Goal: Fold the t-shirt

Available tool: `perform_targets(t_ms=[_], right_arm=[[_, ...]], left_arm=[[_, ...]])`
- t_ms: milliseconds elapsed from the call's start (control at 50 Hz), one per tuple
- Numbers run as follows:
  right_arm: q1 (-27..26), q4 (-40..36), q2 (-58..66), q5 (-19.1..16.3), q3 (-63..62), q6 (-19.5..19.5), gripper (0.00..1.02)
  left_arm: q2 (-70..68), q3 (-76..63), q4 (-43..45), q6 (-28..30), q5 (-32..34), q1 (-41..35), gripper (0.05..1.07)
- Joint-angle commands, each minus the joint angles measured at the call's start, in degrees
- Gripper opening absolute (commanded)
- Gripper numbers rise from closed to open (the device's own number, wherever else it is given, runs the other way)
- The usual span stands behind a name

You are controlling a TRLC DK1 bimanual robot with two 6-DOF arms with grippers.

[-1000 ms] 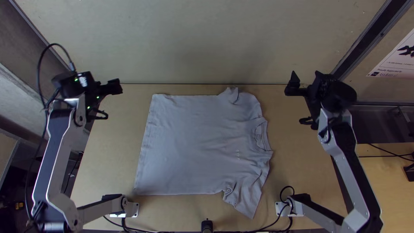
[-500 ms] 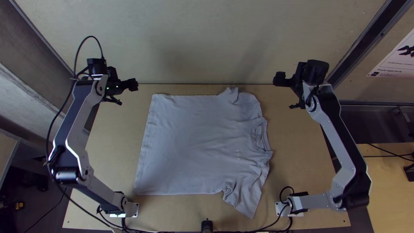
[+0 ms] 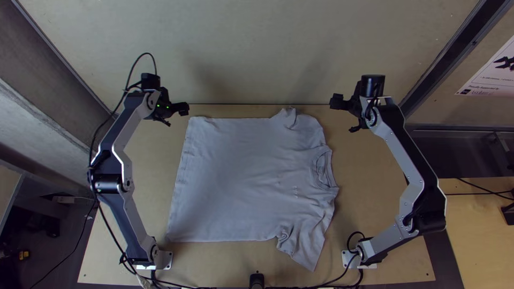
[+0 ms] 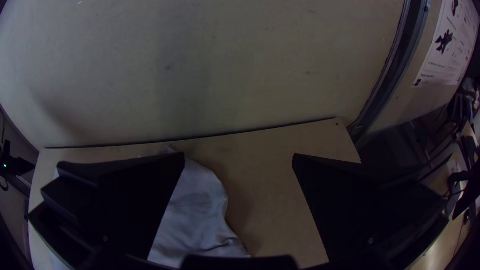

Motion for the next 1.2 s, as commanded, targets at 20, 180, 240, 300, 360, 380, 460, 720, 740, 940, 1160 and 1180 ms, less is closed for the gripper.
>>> perform_targets(t_ms=[20,180,240,300,360,380,460,720,740,940,1160,1180], right_arm=[[-0.14,-0.37,1.93,-0.22,2.23,2.36,0.99],[-0.23,-0.28,3.07,-0.22,2.59,2.98,0.99],[-0.23,-0.28,3.25,-0.22,2.32,3.68,0.99],[-0.23,-0.28,3.60,-0.22,1.88,4.38,0.99],[-0.23,-0.28,4.04,-0.22,1.71,4.47,0.99],[-0.14,-0.28,4.22,-0.31,1.71,4.56,0.99],[-0.14,-0.28,5.01,-0.22,1.80,5.17,0.99],[-0.23,-0.11,7.47,-0.22,3.11,5.70,0.99],[-0.23,-0.11,7.64,-0.22,3.20,5.70,0.99],[-0.67,-0.02,9.31,-0.22,4.43,5.70,0.99],[-1.02,-5.20,16.61,-1.46,10.85,5.09,0.99],[-1.02,-6.26,17.66,-1.46,11.99,5.00,0.99]], left_arm=[[5.00,4.49,-0.90,-0.83,-1.55,-0.84,1.01],[9.65,8.70,-1.26,-0.74,-3.22,-1.45,1.01],[11.15,10.29,-1.43,-0.56,-4.28,-1.72,1.01],[12.64,11.78,-1.78,-0.39,-5.07,-2.07,1.01],[14.58,13.98,-3.28,-0.03,-5.68,-2.25,1.01],[15.19,14.77,-3.72,0.05,-6.03,-2.25,1.01],[16.77,16.26,-4.95,0.41,-6.38,-2.51,1.01],[19.67,16.35,-4.68,0.67,-7.35,-3.39,0.98],[19.94,16.35,-4.86,0.76,-7.62,-3.56,0.98],[21.61,16.26,-5.03,0.05,-9.64,-4.18,0.62],[21.17,16.35,-3.89,0.14,-9.72,-4.35,0.08],[21.08,16.35,-3.89,0.14,-9.64,-4.35,0.08]])
